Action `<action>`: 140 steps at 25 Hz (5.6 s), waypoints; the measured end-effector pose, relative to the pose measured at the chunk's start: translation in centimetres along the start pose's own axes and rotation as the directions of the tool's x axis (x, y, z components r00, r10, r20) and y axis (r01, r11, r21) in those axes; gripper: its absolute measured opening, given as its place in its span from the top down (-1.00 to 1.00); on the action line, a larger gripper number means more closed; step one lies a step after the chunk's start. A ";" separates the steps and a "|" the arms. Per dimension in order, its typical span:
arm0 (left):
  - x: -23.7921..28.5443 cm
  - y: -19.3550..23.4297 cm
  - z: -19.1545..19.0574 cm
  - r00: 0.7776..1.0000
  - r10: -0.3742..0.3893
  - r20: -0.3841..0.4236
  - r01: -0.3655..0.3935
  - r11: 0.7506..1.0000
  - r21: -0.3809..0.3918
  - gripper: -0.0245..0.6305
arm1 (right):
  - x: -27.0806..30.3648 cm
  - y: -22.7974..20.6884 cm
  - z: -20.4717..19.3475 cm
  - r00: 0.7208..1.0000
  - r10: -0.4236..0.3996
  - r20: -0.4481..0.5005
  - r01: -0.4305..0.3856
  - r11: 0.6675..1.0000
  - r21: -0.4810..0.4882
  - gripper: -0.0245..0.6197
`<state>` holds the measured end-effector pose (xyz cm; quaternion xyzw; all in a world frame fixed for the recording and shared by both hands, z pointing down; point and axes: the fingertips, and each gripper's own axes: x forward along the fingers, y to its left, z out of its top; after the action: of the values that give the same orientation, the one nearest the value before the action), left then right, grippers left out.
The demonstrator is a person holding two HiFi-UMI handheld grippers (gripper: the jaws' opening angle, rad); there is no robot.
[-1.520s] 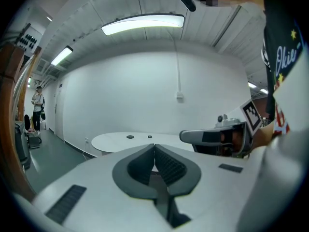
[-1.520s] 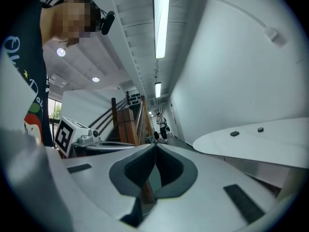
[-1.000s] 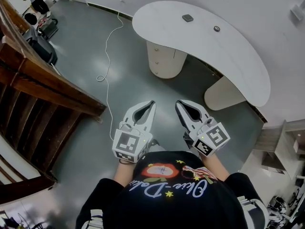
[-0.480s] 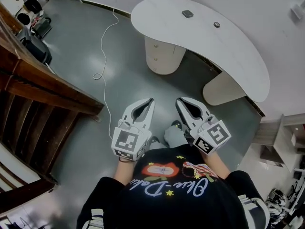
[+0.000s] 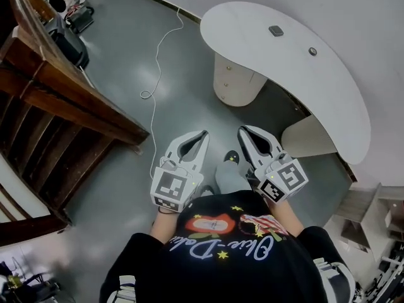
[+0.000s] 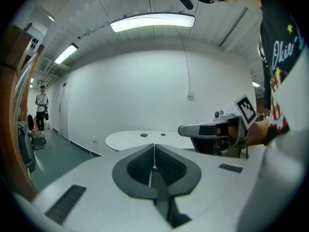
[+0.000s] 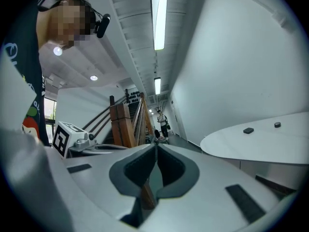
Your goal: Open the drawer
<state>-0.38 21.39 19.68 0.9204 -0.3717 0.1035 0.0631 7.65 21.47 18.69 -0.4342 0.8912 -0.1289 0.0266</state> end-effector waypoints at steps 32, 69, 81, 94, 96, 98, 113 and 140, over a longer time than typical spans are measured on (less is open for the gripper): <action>17.4 7.1 3.9 0.998 0.045 -0.038 -0.044 0.999 0.021 0.91 | 9.4 -16.8 3.3 0.998 0.065 -0.020 -0.065 0.998 0.028 0.91; 31.5 19.4 -11.3 0.978 -0.070 -0.197 0.055 0.995 -0.078 0.91 | 21.0 -27.8 -9.8 0.964 -0.132 -0.231 0.163 0.979 0.119 0.91; 35.7 21.4 -18.5 0.976 -0.054 -0.211 0.025 0.990 -0.138 0.72 | 23.1 -29.7 -16.5 0.945 -0.146 -0.292 0.196 0.970 0.147 0.91; 40.9 21.6 -22.8 0.983 -0.051 -0.175 0.014 0.979 -0.206 0.55 | 24.3 -31.9 -20.6 0.925 -0.190 -0.330 0.242 0.962 0.124 0.91; 41.8 22.0 -23.6 0.983 -0.039 -0.178 0.001 0.978 -0.208 0.52 | 24.6 -32.1 -21.2 0.922 -0.190 -0.338 0.242 0.963 0.117 0.91; 42.6 22.4 -24.4 0.982 -0.032 -0.186 -0.007 0.978 -0.207 0.51 | 24.8 -32.5 -21.8 0.919 -0.191 -0.346 0.244 0.963 0.116 0.91; 48.9 22.4 -29.4 0.961 -0.110 -0.255 0.060 0.979 -0.197 0.45 | 25.4 -34.7 -23.7 0.905 -0.217 -0.366 0.276 0.954 0.116 0.91; 51.5 23.0 -30.3 0.956 -0.131 -0.261 0.094 0.985 -0.147 0.63 | 25.9 -35.1 -23.6 0.895 -0.244 -0.374 0.303 0.947 0.106 0.91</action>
<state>15.44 -23.82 62.18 0.9111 -0.3127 0.1992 0.1801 14.66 -14.59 51.97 -0.5212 0.7975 -0.2797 -0.1186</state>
